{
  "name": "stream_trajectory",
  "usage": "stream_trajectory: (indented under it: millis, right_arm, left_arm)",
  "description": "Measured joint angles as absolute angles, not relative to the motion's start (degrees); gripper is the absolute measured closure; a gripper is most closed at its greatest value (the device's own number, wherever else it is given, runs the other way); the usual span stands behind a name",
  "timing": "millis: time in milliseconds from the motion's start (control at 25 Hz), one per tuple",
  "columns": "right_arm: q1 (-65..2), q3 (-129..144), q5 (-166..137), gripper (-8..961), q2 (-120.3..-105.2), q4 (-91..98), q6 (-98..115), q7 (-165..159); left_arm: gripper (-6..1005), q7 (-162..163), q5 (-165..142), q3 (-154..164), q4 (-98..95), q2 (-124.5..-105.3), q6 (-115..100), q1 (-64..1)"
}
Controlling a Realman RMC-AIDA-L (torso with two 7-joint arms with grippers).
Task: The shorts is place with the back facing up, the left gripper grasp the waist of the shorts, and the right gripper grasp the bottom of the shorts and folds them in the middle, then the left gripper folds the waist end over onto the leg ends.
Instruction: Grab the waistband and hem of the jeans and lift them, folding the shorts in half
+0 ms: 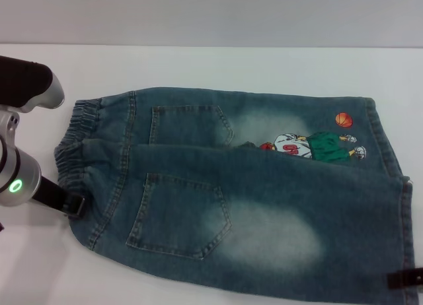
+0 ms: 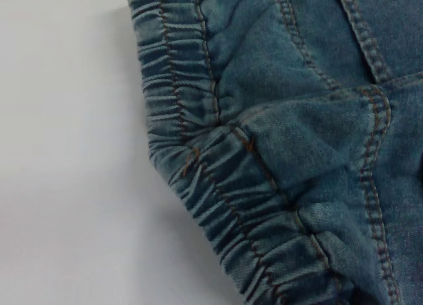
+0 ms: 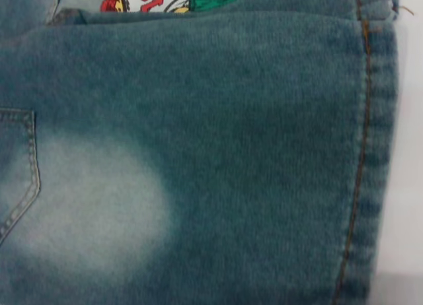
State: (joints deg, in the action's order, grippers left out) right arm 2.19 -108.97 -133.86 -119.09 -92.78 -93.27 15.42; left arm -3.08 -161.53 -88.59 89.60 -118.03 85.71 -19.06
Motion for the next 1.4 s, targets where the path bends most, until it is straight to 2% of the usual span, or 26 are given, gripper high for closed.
stream_trajectory:
  millis: [1400]
  right_arm:
    - [1.6, -109.9, -136.1, 272, -119.01, -91.3, -96.4, 14.9]
  left_arm:
    - [765, -3.1, -161.5, -89.5, 88.0, -117.94, 85.6, -20.9]
